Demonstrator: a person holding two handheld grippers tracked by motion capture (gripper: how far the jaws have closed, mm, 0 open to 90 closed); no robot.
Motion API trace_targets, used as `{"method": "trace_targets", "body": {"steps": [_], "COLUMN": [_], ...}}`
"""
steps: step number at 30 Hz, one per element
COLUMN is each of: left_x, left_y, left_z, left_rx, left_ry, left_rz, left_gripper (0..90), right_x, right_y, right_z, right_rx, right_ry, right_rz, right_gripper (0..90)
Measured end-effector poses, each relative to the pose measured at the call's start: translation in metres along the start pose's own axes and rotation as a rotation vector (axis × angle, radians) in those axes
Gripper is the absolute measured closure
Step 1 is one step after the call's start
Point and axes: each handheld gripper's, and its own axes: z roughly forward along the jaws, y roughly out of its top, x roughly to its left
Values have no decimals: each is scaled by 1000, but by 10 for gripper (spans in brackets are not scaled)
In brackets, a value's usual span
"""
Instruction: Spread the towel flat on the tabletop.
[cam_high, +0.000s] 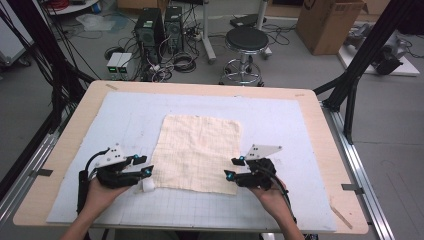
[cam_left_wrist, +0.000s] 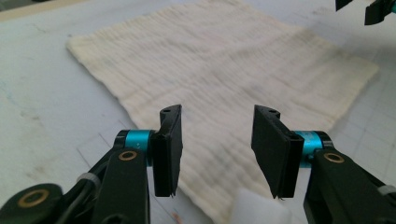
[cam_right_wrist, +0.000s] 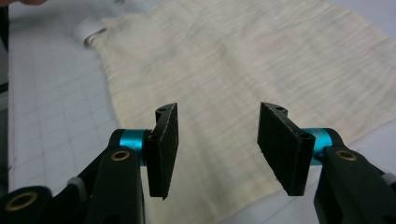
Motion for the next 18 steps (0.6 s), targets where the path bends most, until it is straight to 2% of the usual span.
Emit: {"method": "trace_targets", "body": {"steps": [5, 8, 12, 16, 18], "left_x": [-5, -6, -6, -6, -7], "left_y": [-11, -16, -22, -23, -23], "left_z": [3, 7, 9, 12, 12], "left_rx": [59, 109, 166, 175, 176], "left_ry": [-67, -82, -121, -141, -133], "left_rz": [25, 37, 39, 39, 46], "left_gripper": [516, 515, 576, 628, 651], "right_x": [11, 12, 16, 17, 17], "right_y": [-16, -22, -28, -30, -31], "right_z": [5, 6, 7, 11, 15], "right_rx": [44, 70, 98, 124, 162], "right_ry": [30, 46, 63, 64, 58], "right_rz": [-27, -29, -30, -33, -43], "right_gripper": [488, 502, 529, 578, 625]}}
